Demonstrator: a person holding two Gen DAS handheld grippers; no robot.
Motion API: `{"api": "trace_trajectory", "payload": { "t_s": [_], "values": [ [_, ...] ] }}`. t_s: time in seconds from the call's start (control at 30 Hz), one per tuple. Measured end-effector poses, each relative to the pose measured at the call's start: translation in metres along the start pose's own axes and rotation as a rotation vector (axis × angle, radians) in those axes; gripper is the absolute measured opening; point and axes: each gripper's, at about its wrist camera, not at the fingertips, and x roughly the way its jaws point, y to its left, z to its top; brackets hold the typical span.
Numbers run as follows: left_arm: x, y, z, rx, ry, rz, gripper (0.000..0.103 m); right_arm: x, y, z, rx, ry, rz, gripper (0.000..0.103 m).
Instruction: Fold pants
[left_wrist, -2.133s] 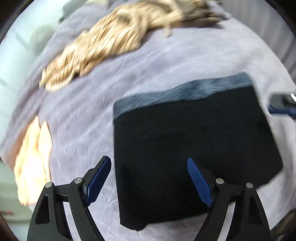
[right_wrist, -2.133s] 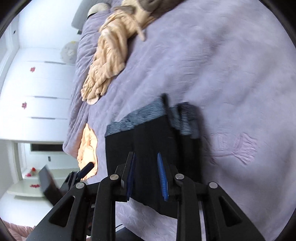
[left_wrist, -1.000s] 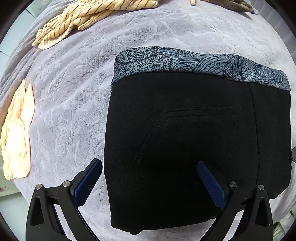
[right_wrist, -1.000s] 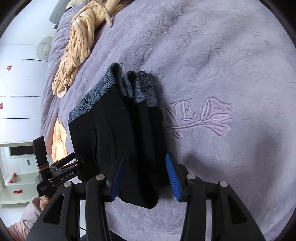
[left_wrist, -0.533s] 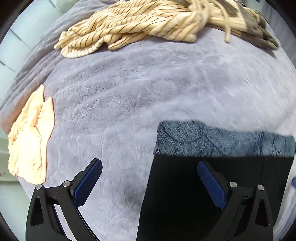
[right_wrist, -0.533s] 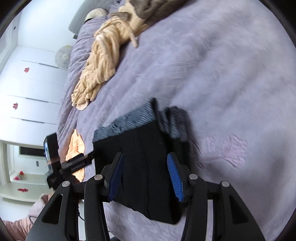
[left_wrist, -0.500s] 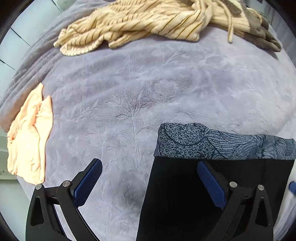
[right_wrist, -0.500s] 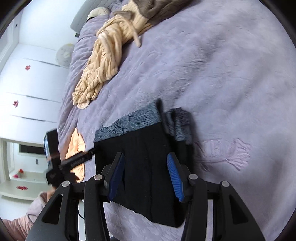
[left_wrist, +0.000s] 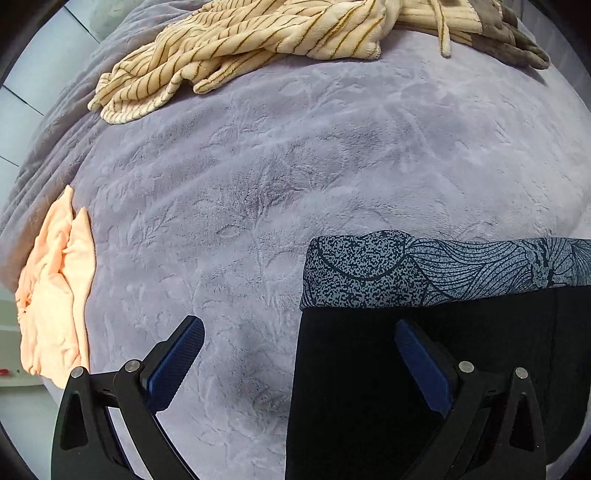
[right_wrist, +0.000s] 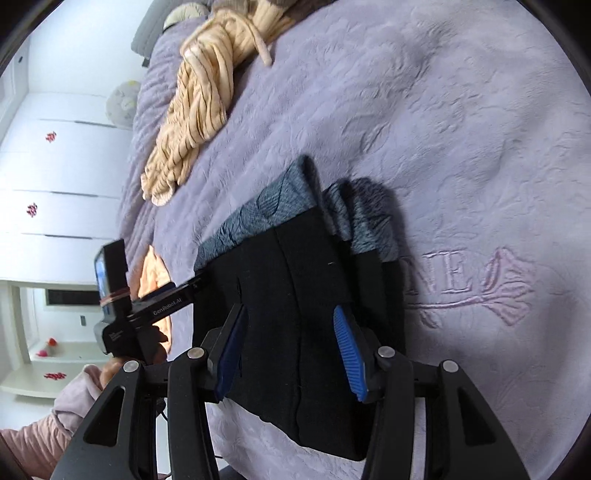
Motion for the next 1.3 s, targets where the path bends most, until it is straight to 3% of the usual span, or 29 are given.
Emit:
{"api": "trace_trajectory", "payload": {
  "t_s": [0.2,0.3,0.4,0.5,0.6,0.8,0.87,1.0,1.1,1.2,1.3],
  "values": [
    [0.000,-0.002,-0.002,0.012,-0.018,0.012,0.103,-0.016,-0.030,-0.003,0.056,0.004,-0.065,0.059],
    [0.000,-0.001,-0.002,0.011,-0.015,0.003,0.103,-0.019,-0.041,-0.008,0.070,0.021,-0.062,0.060],
    [0.000,-0.001,-0.002,0.010,-0.016,0.002,0.103,-0.017,-0.049,-0.012,0.090,0.040,-0.046,0.067],
    [0.000,-0.001,-0.002,0.011,-0.014,0.003,0.103,-0.015,-0.050,-0.015,0.098,0.051,-0.027,0.068],
    [0.000,-0.002,-0.002,0.021,-0.013,0.011,0.103,-0.012,-0.045,-0.015,0.077,0.056,-0.025,0.078],
    [-0.001,-0.001,-0.002,0.019,-0.011,0.011,0.103,-0.005,-0.037,-0.014,0.042,0.073,-0.033,0.078],
    [-0.005,0.003,0.000,0.032,0.001,-0.027,0.103,-0.003,-0.040,-0.014,0.045,0.079,-0.038,0.078],
    [-0.012,0.024,-0.005,0.039,0.053,-0.208,0.103,0.000,-0.047,-0.018,0.057,0.092,-0.047,0.078],
    [-0.004,0.034,-0.016,0.075,0.111,-0.278,0.103,0.002,-0.057,-0.018,0.069,0.103,-0.025,0.079],
    [0.011,0.041,-0.029,0.073,0.178,-0.355,0.103,0.009,-0.064,-0.016,0.081,0.114,0.039,0.079],
    [0.014,0.039,-0.031,0.062,0.183,-0.408,0.103,0.016,-0.064,-0.011,0.071,0.134,0.106,0.079]
  ]
}}
